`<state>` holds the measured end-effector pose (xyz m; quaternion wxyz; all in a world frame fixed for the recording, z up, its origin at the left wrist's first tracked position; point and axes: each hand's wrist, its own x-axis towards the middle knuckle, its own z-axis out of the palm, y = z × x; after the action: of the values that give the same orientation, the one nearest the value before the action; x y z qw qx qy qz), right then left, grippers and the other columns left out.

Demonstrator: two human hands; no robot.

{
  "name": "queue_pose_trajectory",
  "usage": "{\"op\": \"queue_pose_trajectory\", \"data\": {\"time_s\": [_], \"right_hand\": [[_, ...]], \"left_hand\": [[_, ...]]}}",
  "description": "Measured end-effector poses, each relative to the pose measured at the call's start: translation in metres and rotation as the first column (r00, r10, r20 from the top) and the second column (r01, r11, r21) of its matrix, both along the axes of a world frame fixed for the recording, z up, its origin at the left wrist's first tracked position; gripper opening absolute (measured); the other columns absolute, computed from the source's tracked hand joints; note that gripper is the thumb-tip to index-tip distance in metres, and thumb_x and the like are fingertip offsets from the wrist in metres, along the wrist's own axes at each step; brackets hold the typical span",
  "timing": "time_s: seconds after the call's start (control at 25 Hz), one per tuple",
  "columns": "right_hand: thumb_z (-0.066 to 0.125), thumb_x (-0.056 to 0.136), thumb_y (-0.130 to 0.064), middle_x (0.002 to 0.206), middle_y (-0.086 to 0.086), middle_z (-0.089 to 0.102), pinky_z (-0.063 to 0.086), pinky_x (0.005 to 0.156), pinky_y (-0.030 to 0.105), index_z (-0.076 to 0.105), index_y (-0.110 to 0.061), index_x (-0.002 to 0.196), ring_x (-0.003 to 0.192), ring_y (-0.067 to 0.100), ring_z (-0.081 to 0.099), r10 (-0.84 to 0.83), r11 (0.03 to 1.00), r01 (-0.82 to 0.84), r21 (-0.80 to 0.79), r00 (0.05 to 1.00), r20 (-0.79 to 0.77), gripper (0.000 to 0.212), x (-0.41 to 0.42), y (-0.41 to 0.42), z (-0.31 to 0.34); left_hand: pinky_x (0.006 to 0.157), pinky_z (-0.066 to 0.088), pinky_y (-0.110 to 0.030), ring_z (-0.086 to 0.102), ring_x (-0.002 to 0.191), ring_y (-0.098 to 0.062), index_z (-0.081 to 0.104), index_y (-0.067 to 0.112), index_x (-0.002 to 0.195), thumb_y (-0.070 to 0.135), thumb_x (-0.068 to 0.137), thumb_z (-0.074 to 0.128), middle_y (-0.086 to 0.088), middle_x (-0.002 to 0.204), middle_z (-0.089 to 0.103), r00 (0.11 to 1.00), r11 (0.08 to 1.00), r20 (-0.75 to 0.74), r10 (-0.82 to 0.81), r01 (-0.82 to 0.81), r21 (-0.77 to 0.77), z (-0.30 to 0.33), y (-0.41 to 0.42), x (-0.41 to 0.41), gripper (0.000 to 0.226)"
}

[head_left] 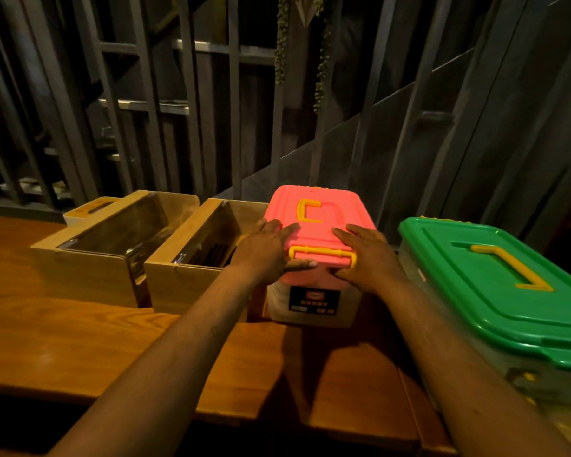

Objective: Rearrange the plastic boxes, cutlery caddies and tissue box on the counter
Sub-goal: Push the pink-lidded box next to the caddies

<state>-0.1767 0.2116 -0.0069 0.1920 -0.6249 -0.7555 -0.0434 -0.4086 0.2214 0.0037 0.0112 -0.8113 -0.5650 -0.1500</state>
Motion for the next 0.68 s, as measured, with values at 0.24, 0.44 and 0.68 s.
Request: {"op": "queue_pose_trajectory", "data": {"time_s": [0.24, 0.44, 0.68], "right_hand": [[0.075, 0.071, -0.054, 0.158, -0.002, 0.030, 0.028, 0.115, 0.054, 0.029, -0.042, 0.148, 0.143, 0.029, 0.026, -0.045, 0.999, 0.045, -0.021, 0.999, 0.019, 0.091, 0.000, 0.028, 0.002], [0.075, 0.070, -0.055, 0.156, -0.001, 0.034, 0.028, 0.115, 0.052, 0.033, -0.042, 0.147, 0.141, 0.029, 0.029, -0.034, 0.999, 0.034, 0.010, 0.999, 0.031, 0.089, 0.004, 0.035, -0.001], [0.074, 0.072, -0.054, 0.161, 0.005, 0.020, 0.023, 0.117, 0.055, 0.027, -0.039, 0.150, 0.147, 0.036, 0.011, -0.165, 0.985, 0.165, -0.047, 0.986, -0.008, 0.092, -0.008, 0.020, 0.002]], "left_hand": [[0.103, 0.040, -0.051, 0.029, 0.141, -0.029, 0.023, 0.033, 0.152, 0.086, 0.070, 0.041, -0.005, 0.153, 0.035, 1.000, 1.000, 0.018, -0.005, 0.004, 0.026, -0.003, 0.032, 0.002, 0.100], [0.103, 0.040, -0.048, 0.030, 0.139, -0.029, 0.027, 0.032, 0.151, 0.083, 0.072, 0.048, -0.006, 0.151, 0.037, 0.998, 0.998, 0.061, -0.023, 0.018, 0.068, -0.008, 0.042, 0.004, 0.097], [0.106, 0.036, -0.049, 0.032, 0.137, -0.032, 0.027, 0.028, 0.151, 0.084, 0.075, 0.042, -0.010, 0.149, 0.038, 1.000, 0.998, 0.003, -0.020, 0.020, 0.062, -0.005, 0.036, 0.003, 0.096]]}}
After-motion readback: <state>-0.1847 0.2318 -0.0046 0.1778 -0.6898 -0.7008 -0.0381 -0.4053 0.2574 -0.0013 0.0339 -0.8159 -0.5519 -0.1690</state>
